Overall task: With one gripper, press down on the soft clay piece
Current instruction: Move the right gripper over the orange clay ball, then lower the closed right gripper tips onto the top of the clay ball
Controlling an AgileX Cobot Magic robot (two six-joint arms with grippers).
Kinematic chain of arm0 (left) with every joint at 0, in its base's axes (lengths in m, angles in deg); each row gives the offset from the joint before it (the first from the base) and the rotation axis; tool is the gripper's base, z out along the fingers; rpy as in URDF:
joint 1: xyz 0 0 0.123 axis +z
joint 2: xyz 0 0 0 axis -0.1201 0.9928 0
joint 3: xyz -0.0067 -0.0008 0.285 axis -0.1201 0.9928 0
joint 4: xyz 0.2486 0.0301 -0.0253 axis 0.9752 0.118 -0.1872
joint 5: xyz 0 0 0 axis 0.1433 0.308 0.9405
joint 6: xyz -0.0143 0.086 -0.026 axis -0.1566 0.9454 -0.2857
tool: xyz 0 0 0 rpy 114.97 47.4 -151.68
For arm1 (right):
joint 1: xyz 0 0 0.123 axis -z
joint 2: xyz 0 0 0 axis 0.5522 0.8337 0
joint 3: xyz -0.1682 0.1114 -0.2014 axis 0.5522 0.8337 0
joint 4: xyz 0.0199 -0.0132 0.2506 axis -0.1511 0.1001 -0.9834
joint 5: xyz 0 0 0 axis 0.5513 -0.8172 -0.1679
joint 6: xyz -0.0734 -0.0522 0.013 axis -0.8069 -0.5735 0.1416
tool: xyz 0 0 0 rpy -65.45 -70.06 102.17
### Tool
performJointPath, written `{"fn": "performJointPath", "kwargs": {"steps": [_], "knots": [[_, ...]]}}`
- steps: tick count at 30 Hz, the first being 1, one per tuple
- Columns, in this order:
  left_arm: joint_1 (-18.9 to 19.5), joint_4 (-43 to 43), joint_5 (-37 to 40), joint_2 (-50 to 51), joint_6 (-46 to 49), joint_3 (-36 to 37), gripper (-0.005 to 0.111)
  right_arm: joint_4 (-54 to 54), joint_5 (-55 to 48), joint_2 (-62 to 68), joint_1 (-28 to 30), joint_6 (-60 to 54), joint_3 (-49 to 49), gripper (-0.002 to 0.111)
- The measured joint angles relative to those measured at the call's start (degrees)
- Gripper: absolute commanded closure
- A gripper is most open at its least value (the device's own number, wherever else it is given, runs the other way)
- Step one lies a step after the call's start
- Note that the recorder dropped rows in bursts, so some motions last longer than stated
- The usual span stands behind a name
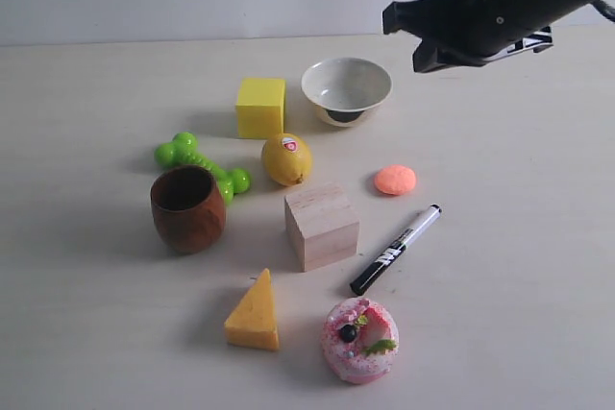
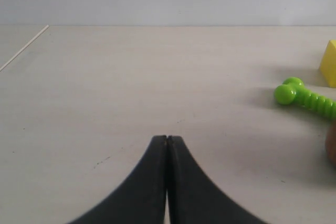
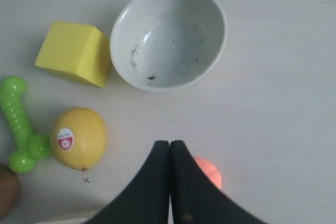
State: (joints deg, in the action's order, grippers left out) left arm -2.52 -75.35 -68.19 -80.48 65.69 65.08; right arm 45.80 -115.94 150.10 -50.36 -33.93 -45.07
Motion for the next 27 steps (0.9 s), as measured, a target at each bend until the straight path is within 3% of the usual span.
{"fn": "performJointPath", "kwargs": {"steps": [11, 17, 27], "knots": [[0.0, 0.0, 0.0, 0.0, 0.0, 0.0, 0.107, 7.44, -21.81, 11.61, -1.69, 0.96, -12.94, 0.108], [0.0, 0.0, 0.0, 0.0, 0.0, 0.0, 0.107, 17.99, -24.47, 14.52, -6.13, 6.59, -18.77, 0.108], [0.0, 0.0, 0.0, 0.0, 0.0, 0.0, 0.107, 20.26, -27.74, 21.81, -6.44, 8.01, -20.46, 0.108]]}}
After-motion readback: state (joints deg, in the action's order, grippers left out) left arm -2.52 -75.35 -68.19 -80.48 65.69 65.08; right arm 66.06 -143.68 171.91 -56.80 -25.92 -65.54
